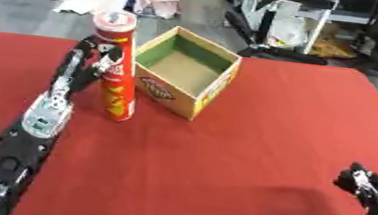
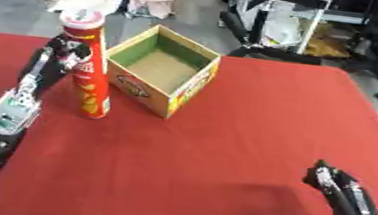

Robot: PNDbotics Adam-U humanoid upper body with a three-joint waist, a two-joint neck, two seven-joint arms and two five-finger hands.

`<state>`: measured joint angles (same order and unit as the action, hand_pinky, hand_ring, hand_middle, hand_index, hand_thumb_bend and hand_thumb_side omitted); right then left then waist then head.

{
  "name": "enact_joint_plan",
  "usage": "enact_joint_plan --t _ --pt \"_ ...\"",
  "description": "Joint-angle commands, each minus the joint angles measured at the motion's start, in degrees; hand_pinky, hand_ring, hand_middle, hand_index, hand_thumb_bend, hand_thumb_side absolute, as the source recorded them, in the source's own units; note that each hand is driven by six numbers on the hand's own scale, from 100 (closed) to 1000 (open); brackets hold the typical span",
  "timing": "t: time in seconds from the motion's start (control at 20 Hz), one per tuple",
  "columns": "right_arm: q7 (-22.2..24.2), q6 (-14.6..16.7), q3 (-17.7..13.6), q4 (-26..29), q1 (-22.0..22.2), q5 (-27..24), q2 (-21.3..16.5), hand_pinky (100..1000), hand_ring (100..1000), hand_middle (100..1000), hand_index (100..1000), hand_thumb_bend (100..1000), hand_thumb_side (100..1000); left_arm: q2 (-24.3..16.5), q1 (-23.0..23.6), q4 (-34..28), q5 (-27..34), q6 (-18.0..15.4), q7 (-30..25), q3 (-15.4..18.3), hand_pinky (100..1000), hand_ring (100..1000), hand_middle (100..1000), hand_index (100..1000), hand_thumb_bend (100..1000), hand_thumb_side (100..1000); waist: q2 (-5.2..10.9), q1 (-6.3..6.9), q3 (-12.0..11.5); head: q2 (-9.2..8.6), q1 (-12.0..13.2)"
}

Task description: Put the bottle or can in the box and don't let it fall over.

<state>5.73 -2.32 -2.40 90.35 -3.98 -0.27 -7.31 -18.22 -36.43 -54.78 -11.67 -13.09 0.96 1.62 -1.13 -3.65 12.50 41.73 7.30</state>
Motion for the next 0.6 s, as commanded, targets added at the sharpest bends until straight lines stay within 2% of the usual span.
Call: enact_joint_plan --t 0.05,0.6 --pt "0.2 0.1 0.1 0.8 -0.6 -0.1 -0.7 805 631 531 562 100 586 -1.5 -1.6 0.1 0.1 -0.4 -0.9 -0.5 1000 1000 957 780 650 808 0.59 0.07 0.1 -0.29 0.1" --pt "0.3 0.1 0.2 0.7 -0.6 -0.1 -0.7 805 631 531 562 100 588 -1.6 -2.0 1.3 -5.7 -2.5 -4.6 -1.1 1000 1000 955 810 645 810 0.55 0.05 0.0 -0.21 0.3"
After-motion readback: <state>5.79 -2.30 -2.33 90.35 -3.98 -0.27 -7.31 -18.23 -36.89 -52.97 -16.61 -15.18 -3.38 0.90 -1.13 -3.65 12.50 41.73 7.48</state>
